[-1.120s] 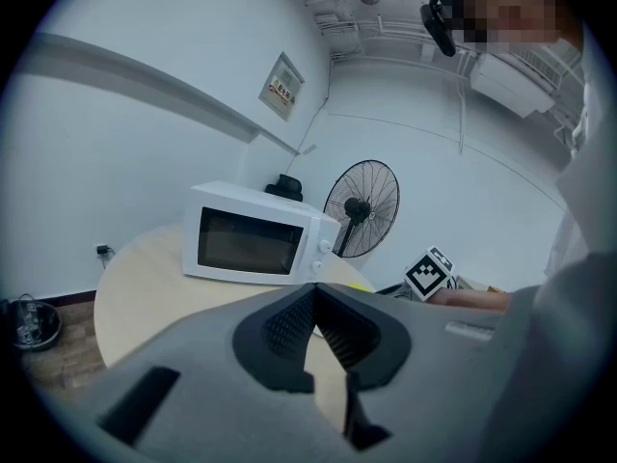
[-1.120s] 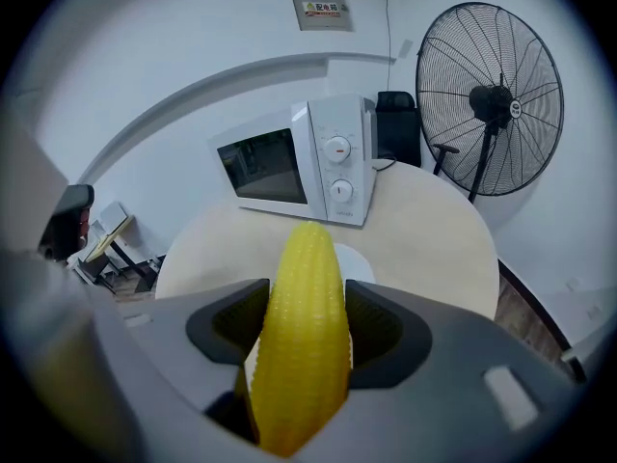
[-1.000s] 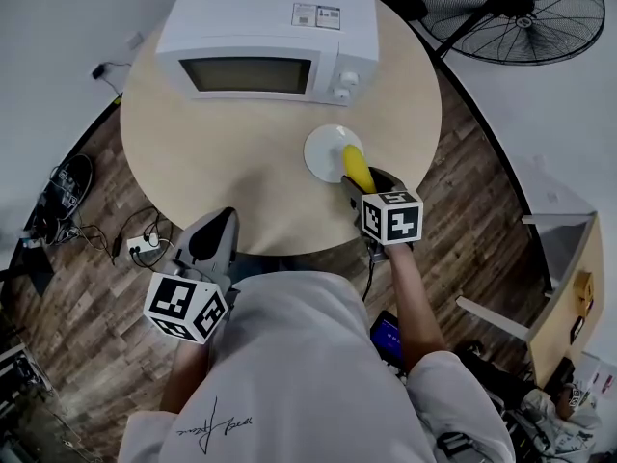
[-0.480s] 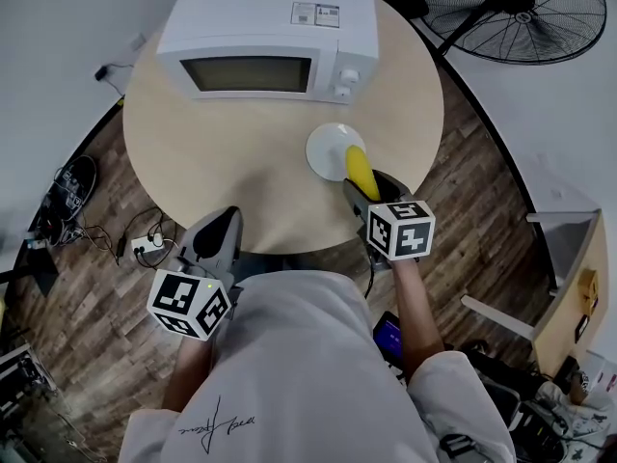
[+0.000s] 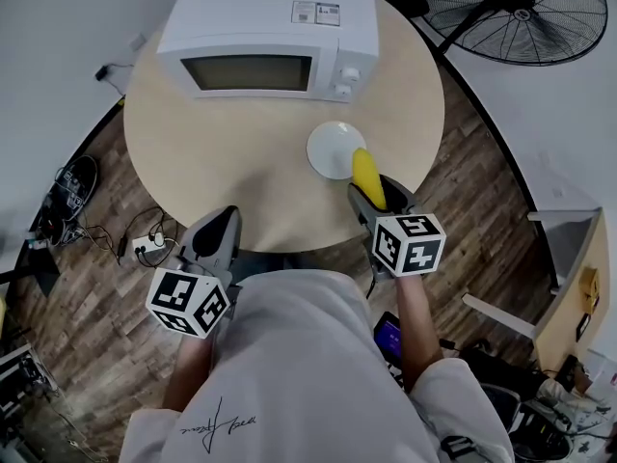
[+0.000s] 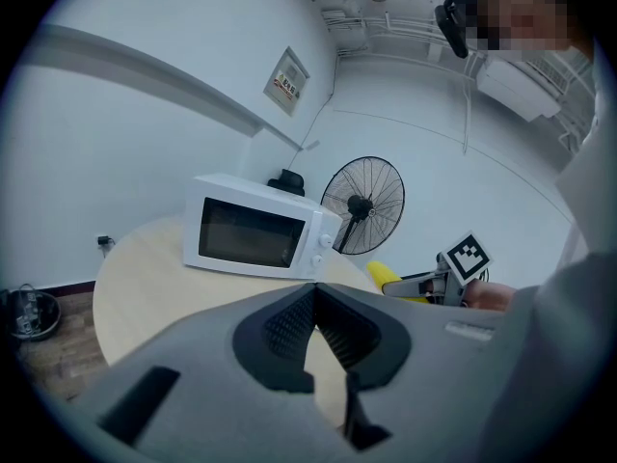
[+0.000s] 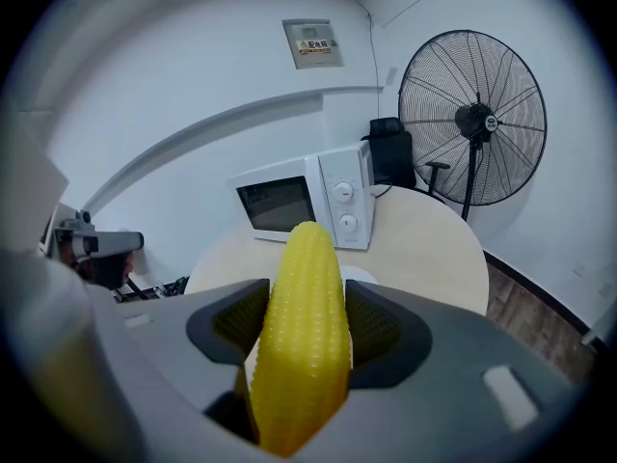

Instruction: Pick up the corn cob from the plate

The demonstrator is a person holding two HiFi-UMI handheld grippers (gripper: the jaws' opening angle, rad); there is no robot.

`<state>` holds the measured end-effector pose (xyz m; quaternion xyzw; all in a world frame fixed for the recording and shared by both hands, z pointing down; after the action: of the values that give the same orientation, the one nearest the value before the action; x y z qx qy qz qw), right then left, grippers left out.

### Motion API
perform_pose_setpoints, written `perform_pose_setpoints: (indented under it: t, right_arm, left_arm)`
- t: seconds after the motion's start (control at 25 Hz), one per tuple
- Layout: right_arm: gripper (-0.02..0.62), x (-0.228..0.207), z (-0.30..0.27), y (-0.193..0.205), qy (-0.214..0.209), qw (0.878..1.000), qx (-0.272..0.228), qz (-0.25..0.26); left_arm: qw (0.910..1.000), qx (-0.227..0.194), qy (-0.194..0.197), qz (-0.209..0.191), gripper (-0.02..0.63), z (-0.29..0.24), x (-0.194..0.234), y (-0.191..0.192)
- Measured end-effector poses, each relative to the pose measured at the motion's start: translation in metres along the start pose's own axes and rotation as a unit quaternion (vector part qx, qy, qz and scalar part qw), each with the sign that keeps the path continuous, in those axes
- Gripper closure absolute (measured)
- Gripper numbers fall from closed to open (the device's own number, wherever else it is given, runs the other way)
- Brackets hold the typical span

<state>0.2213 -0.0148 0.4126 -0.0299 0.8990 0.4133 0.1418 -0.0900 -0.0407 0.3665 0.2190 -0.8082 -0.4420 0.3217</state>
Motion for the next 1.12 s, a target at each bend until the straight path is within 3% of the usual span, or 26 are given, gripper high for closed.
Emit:
perform_pose_setpoints:
  t: [1.12]
  right_arm:
    - [0.334,0.017,0.036,-0.011,-0.027,0.997,-0.076,0.001]
  left_arm:
    - [0.9997,-0.012,-0.019,0.009,0.614,0.006,0.011,0.001]
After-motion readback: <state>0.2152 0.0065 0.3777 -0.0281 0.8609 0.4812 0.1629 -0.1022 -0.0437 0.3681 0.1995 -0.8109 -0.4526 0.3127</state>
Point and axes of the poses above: the fingertips, and each gripper's own axes: z backward along the fingers, x to its left, y out of its underside, the point moved 9 cm from there along z, backward along the fingers, and after that the axes turned 2 degrees about -z, right-handed, at the moved point
